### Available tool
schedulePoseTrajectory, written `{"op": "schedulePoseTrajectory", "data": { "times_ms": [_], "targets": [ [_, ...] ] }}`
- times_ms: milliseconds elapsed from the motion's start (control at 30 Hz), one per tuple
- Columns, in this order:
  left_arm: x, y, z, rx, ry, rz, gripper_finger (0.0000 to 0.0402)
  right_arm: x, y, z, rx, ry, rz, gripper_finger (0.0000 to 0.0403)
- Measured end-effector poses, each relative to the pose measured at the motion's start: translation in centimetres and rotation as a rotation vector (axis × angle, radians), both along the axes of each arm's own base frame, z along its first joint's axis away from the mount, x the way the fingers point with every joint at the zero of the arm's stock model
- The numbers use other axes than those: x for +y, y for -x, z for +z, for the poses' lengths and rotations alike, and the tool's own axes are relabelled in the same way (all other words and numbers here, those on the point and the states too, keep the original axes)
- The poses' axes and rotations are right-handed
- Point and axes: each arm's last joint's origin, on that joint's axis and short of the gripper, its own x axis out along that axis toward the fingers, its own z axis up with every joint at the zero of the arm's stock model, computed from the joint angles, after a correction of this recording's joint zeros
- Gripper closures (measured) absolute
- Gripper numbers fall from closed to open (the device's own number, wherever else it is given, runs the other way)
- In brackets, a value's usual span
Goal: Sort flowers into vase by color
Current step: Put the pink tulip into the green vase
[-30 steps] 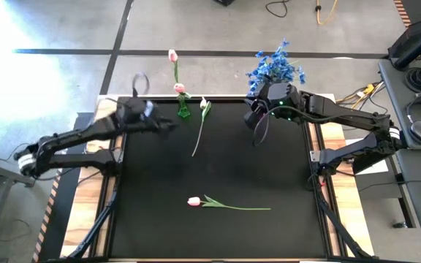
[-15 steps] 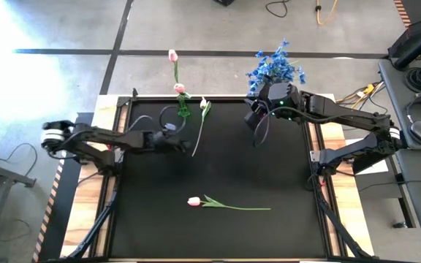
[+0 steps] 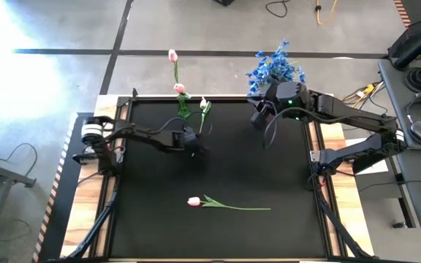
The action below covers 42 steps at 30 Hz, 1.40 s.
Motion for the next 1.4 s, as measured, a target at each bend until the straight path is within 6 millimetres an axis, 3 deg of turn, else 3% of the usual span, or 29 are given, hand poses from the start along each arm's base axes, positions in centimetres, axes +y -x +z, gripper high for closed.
{"op": "schedulePoseTrajectory", "data": {
  "times_ms": [300, 433, 567, 667, 867, 1133, 1400],
  "targets": [
    [0.1, -0.9, -0.5, 0.066, 0.005, 0.072, 0.0260, 0.5, 1.7, 1.3, -0.055, 0.014, 0.000, 0.0333],
    [0.1, -0.5, -0.8, 0.084, 0.007, 0.074, 0.0306, 0.6, 2.2, 1.6, -0.069, 0.019, 0.000, 0.0335],
    [0.0, -0.4, -0.5, 0.091, 0.041, 0.029, 0.0378, 0.7, 2.5, 1.7, -0.063, 0.019, 0.001, 0.0333],
    [-0.6, -0.2, 0.6, 0.075, 0.078, -0.021, 0.0394, 0.8, 2.8, 1.6, -0.050, 0.014, 0.000, 0.0336],
    [-2.0, 1.1, 6.9, -0.074, 0.022, -0.116, 0.0400, 0.9, 2.7, 1.7, -0.066, -0.005, 0.047, 0.0338],
    [-3.5, 5.3, 15.8, -0.329, -0.204, -0.268, 0.0401, 1.4, 2.6, 2.5, -0.200, -0.115, 0.129, 0.0308],
    [-3.6, 9.7, 23.1, -0.633, -0.506, -0.410, 0.0401, 2.1, -1.8, 3.8, -0.516, -0.197, 0.246, 0.0242]
  ]
}}
